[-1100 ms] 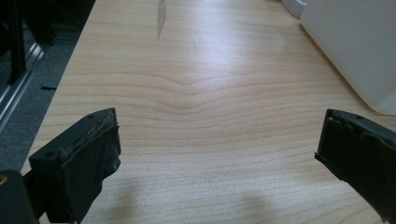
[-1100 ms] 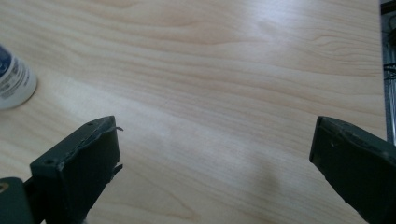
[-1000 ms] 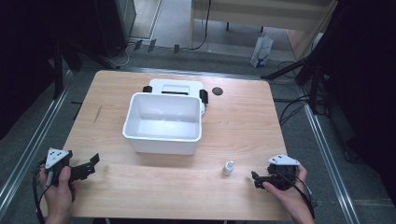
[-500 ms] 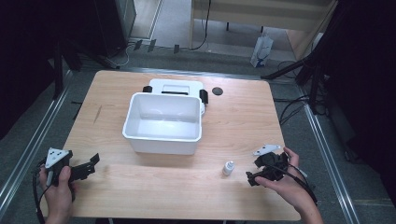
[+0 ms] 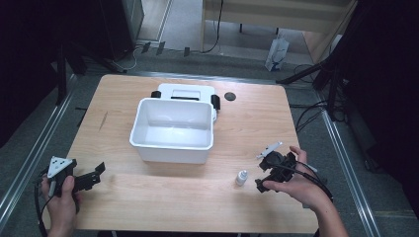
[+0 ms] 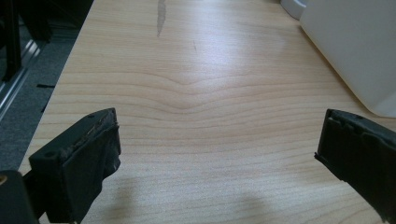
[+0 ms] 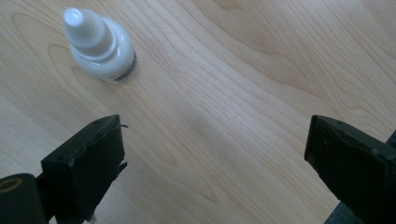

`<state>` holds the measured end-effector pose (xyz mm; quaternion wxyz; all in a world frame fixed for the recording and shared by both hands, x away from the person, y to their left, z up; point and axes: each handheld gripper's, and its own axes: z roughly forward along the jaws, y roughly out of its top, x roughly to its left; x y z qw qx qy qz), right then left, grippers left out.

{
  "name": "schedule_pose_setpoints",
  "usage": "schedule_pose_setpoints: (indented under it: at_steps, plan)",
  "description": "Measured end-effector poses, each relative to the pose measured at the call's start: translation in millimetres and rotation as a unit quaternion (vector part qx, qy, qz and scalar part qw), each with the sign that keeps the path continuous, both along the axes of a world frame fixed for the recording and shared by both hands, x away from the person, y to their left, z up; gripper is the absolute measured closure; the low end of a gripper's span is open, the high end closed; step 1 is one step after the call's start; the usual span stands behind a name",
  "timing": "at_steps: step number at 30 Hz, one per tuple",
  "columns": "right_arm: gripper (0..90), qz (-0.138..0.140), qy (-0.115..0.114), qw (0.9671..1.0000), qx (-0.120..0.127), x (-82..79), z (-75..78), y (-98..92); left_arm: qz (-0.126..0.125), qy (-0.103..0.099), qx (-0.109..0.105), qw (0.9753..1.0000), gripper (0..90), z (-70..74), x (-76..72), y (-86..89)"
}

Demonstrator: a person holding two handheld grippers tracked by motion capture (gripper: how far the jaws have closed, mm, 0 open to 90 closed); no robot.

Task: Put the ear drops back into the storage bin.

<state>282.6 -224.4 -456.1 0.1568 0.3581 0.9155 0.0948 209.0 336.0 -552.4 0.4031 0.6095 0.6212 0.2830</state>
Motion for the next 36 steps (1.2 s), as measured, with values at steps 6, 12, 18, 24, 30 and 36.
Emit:
schedule_pose_setpoints:
  at_steps: [6, 12, 18, 24, 30, 36]
  plan:
    - [5.8, 0.014, 0.013, 0.9998, -0.011, 4.6, 8.5, 10.9, 0.0, 0.001, -0.003, 1.0, 0.3, 0.0, 0.0, 0.3]
    - [6.8, 0.028, 0.03, 0.9991, -0.015, 6.6, 13.7, 19.7, -0.001, 0.001, -0.003, 1.0, 0.3, 0.0, 0.1, 0.5]
    - [9.5, 0.057, 0.048, 0.997, -0.023, 2.5, 16.0, 32.6, 0.0, 0.002, -0.003, 1.0, 0.3, 0.0, 0.6, 0.3]
    - [15.9, 0.073, 0.049, 0.9958, -0.026, 0.6, 17.8, 43.7, -0.001, 0.002, -0.006, 1.0, 0.3, 0.0, 0.4, 0.9]
    - [28.2, 0.086, 0.054, 0.9946, -0.02, 0.0, 21.9, 52.5, 0.0, 0.002, -0.008, 1.0, 0.3, -0.1, 0.5, 1.3]
    - [40.6, 0.096, 0.072, 0.9923, -0.03, 3.0, 16.3, 58.7, 0.001, 0.002, -0.009, 1.0, 0.3, -0.2, 0.8, 1.5]
